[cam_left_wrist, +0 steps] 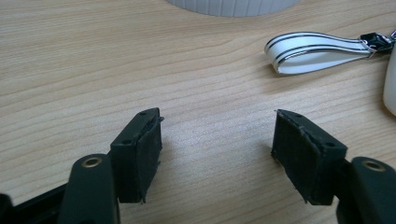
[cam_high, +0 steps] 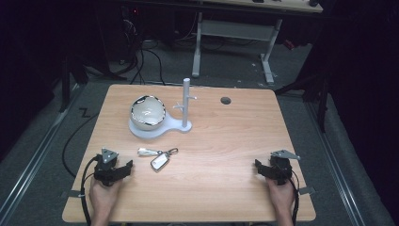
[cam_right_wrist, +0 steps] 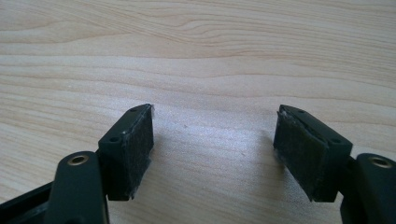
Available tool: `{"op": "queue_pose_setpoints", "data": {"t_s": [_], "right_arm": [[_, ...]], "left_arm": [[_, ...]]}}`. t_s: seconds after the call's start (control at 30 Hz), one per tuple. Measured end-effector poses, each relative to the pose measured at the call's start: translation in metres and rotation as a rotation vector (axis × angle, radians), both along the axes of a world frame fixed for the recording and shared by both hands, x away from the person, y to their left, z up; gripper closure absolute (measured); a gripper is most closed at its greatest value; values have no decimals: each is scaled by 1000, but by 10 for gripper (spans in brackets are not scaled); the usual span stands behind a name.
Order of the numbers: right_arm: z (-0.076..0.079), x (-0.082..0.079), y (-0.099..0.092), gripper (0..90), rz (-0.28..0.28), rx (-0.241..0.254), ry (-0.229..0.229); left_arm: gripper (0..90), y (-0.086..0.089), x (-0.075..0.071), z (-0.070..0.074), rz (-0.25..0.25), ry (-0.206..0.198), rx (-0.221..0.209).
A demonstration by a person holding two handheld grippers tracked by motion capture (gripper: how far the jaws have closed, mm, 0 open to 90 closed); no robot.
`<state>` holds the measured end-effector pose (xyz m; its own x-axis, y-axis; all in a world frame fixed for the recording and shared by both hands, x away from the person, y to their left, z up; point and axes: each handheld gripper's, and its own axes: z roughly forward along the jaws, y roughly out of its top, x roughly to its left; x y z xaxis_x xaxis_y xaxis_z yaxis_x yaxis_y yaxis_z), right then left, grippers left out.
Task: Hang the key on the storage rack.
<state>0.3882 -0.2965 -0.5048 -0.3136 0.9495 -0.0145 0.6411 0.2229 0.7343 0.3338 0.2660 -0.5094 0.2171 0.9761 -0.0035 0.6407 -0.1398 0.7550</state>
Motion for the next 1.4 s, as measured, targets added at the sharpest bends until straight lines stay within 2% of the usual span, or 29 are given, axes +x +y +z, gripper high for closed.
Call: {"op": "queue_pose_setpoints", "data": {"t_s": [0.2, 0.33, 0.5, 0.67, 0.87, 1.1, 1.27, 1.4], "right_arm": [[0, 0, 0, 287, 1, -2, 0], [0, 0, 1, 274, -9, -6, -3], [0, 0, 2, 243, -36, -1, 4], [0, 0, 2, 243, -34, 3, 8], [0, 0, 1, 242, -31, 2, 8], [0, 0, 1, 243, -28, 4, 8], [0, 0, 1, 244, -27, 4, 8], [0, 0, 1, 244, -26, 4, 8]], "left_arm": [[310, 0, 0, 0, -5, 1, -1], [295, -1, 0, 0, -26, 4, 1], [292, -3, 0, 0, -8, 2, -1], [320, -4, -2, 0, -38, 1, -1], [309, -5, -1, 1, -53, 9, 1], [296, -6, -1, 3, -64, 8, -29], [294, -8, -2, 8, -78, -5, -28], [295, -8, -2, 11, -96, 4, -43]]}}
